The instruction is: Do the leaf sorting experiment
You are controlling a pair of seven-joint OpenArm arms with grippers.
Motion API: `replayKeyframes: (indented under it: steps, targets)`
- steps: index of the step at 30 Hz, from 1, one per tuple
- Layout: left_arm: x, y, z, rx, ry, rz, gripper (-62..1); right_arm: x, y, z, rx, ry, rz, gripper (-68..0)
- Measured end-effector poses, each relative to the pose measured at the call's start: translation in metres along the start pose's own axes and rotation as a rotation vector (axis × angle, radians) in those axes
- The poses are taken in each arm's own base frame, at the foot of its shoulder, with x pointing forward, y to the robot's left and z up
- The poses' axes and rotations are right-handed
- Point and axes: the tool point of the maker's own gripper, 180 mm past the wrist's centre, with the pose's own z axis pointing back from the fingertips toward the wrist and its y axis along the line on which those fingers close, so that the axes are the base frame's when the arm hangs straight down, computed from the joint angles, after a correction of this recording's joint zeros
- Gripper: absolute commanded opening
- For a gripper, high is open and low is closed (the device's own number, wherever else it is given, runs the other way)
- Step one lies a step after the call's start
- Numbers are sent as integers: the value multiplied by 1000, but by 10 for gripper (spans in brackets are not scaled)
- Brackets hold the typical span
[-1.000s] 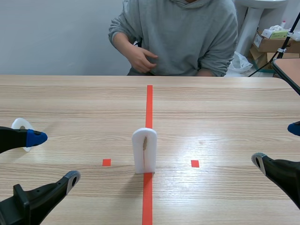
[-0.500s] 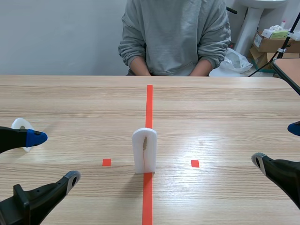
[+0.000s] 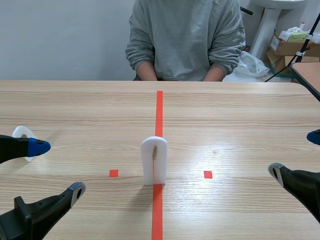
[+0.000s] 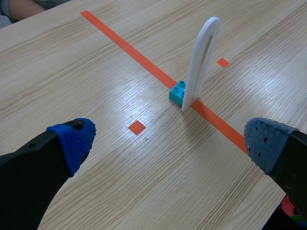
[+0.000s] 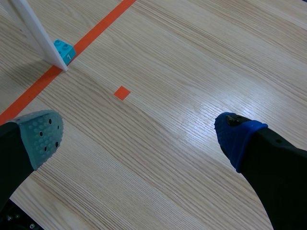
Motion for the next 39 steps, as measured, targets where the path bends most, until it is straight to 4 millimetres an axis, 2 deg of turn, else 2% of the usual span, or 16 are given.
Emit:
replayKeyframes:
  steps: [9, 14, 18, 22, 25, 28, 32, 39]
  targets:
    - [0, 0, 0, -2, 0, -2, 14, 0, 0, 0, 0, 0, 0, 4]
    - [9, 3, 1, -34, -19, -55, 14, 0, 0, 0, 0, 0, 0, 4]
    - [25, 18, -5, -35, -42, -132, 14, 0, 0, 0, 0, 0, 0, 4]
    - [36, 42, -10, -15, -49, -203, 14, 0, 0, 0, 0, 0, 0, 4]
    - [26, 60, -15, -7, -14, -227, 14, 0, 0, 0, 0, 0, 0, 4]
    - [12, 64, -21, -48, 6, -217, 14, 0, 0, 0, 0, 0, 0, 4]
    - [-7, 56, -32, -129, 43, -204, 14, 0, 0, 0, 0, 0, 0, 4]
    - [-41, 29, -50, -277, 107, -253, 14, 0, 0, 0, 0, 0, 0, 4]
